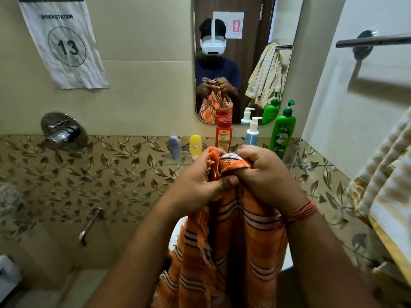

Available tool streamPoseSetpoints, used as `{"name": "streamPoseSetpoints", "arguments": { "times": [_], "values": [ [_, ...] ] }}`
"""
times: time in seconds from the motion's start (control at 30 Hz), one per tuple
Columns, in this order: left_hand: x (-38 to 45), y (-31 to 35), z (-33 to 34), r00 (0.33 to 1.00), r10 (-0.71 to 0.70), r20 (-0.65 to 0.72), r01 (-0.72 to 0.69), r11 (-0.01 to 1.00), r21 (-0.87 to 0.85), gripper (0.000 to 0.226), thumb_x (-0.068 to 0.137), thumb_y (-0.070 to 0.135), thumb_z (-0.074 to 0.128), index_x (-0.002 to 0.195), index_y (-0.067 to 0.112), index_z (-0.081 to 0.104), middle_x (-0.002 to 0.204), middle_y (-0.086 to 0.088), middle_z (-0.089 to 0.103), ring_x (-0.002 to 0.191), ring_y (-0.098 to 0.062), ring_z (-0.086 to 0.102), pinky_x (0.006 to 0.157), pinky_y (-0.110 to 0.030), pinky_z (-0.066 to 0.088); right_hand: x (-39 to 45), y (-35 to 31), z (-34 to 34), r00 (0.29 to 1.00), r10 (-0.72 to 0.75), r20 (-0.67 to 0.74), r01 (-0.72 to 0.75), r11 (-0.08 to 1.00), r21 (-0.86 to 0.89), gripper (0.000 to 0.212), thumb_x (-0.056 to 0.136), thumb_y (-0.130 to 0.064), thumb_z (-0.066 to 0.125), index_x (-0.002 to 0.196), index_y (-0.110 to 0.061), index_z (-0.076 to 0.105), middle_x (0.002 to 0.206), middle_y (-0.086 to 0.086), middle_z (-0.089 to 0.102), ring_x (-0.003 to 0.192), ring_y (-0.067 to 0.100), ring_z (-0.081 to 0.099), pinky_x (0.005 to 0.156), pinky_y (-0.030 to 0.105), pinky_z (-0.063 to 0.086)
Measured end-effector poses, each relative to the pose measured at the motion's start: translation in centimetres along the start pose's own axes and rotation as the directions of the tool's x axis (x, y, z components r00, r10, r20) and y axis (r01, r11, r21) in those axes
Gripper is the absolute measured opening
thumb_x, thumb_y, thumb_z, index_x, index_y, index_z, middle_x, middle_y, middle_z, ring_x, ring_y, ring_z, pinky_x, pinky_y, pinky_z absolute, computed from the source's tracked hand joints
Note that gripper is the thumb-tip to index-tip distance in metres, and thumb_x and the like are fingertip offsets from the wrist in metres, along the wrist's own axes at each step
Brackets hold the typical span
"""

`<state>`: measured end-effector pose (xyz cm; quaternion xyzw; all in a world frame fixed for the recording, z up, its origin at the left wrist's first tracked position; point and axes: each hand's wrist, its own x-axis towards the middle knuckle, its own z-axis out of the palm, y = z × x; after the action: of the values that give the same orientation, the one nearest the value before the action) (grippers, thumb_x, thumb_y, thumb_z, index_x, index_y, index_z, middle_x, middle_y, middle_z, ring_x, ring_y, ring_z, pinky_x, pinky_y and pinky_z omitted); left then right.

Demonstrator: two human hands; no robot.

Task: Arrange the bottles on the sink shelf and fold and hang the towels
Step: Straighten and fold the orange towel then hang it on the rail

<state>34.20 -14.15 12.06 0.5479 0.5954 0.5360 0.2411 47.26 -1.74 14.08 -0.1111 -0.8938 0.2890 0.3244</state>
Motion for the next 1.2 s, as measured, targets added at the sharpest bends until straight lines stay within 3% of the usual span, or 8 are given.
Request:
{"name": "streamPoseSetpoints", "arguments": {
  "times": [0.1, 0.2, 0.37, 0.57, 0.73, 0.9, 1.0, 1.2],
  "values": [
    [0.2, -0.4, 0.0, 1.000, 0.017, 0.003, -0.017, 0.999, -0.050, 0.043, 0.088, 0.021, 0.072, 0.124, 0.017, 0.050, 0.112, -0.014, 0.066, 0.103, -0.029, 0.069, 0.084, -0.050, 0.060, 0.0, 0.4, 0.1, 0.999, 0.030, 0.033, -0.030, 1.000, -0.005, 0.010, 0.088, -0.022, 0.064, 0.089, -0.018, 0.073, 0.083, -0.002, 0.064, 0.080, 0.015, 0.061, 0.070, 0.035, 0.053],
    [0.5, -1.0, 0.1, 1.000, -0.013, 0.015, 0.014, 0.995, -0.096, 0.047, 0.087, 0.025, 0.073, 0.129, 0.016, 0.052, 0.117, -0.013, 0.068, 0.109, -0.027, 0.069, 0.092, -0.053, 0.057, -0.3, 0.4, -0.1, 0.999, 0.034, 0.020, -0.035, 0.998, 0.046, 0.008, 0.089, -0.020, 0.064, 0.090, -0.025, 0.070, 0.082, -0.008, 0.064, 0.078, 0.007, 0.061, 0.068, 0.025, 0.051],
    [0.9, -1.8, 0.3, 0.992, -0.087, 0.096, 0.113, 0.943, -0.312, 0.037, 0.089, 0.026, 0.068, 0.124, 0.016, 0.061, 0.114, -0.009, 0.073, 0.110, -0.027, 0.069, 0.091, -0.038, 0.057, -0.6, 0.6, -0.5, 0.998, 0.049, 0.040, -0.055, 0.985, 0.163, 0.017, 0.090, -0.022, 0.068, 0.076, -0.032, 0.065, 0.072, -0.014, 0.063, 0.068, -0.001, 0.059, 0.060, 0.014, 0.045],
    [1.4, -2.7, 0.5, 0.972, -0.106, 0.212, 0.192, 0.874, -0.446, 0.038, 0.080, 0.031, 0.070, 0.116, 0.017, 0.069, 0.115, -0.016, 0.068, 0.111, -0.033, 0.066, 0.095, -0.042, 0.054, -0.9, 1.1, -0.9, 0.995, 0.058, 0.086, -0.073, 0.980, 0.184, 0.028, 0.088, -0.033, 0.067, 0.061, -0.030, 0.061, 0.064, -0.015, 0.055, 0.062, 0.002, 0.052, 0.058, 0.021, 0.045],
    [1.9, -3.3, 0.8, 0.963, -0.072, 0.259, 0.205, 0.821, -0.533, 0.052, 0.078, 0.027, 0.073, 0.120, -0.002, 0.059, 0.110, -0.024, 0.062, 0.103, -0.038, 0.062, 0.094, -0.046, 0.052, -1.2, 1.4, -1.3, 0.983, 0.085, 0.165, -0.120, 0.970, 0.213, 0.027, 0.089, -0.040, 0.065, 0.064, -0.029, 0.065, 0.068, -0.012, 0.059, 0.068, 0.007, 0.058, 0.067, 0.031, 0.050],
    [2.1, -3.3, -0.2, 0.992, -0.120, 0.044, 0.125, 0.853, -0.506, 0.027, 0.084, 0.025, 0.067, 0.100, 0.003, 0.066, 0.090, -0.013, 0.068, 0.088, -0.028, 0.068, 0.080, -0.037, 0.058, -1.9, 2.9, -2.9, 0.976, 0.102, 0.190, -0.139, 0.971, 0.195, 0.052, 0.080, -0.061, 0.060, 0.079, -0.010, 0.067, 0.084, 0.012, 0.058, 0.079, 0.031, 0.061, 0.070, 0.050, 0.052],
    [2.2, -3.2, -0.8, 0.987, -0.137, -0.084, 0.084, 0.884, -0.461, 0.042, 0.088, 0.025, 0.063, 0.110, -0.011, 0.060, 0.094, -0.017, 0.068, 0.090, -0.029, 0.069, 0.081, -0.037, 0.060, -2.5, 4.1, -4.1, 0.977, 0.105, 0.185, -0.151, 0.955, 0.256, 0.058, 0.081, -0.060, 0.059, 0.083, -0.002, 0.062, 0.088, 0.021, 0.052, 0.081, 0.038, 0.057, 0.066, 0.040, 0.049],
    [2.1, -2.6, -0.9, 0.971, -0.122, -0.205, 0.065, 0.962, -0.265, 0.018, 0.099, 0.022, 0.056, 0.091, 0.011, 0.068, 0.080, -0.006, 0.072, 0.079, -0.022, 0.072, 0.073, -0.032, 0.058, -3.5, 5.0, -6.1, 0.989, 0.003, 0.146, -0.070, 0.886, 0.457, 0.029, 0.084, -0.028, 0.068, 0.065, -0.008, 0.060, 0.094, 0.007, 0.057, 0.088, 0.020, 0.061, 0.071, 0.029, 0.055]
  ]
}}
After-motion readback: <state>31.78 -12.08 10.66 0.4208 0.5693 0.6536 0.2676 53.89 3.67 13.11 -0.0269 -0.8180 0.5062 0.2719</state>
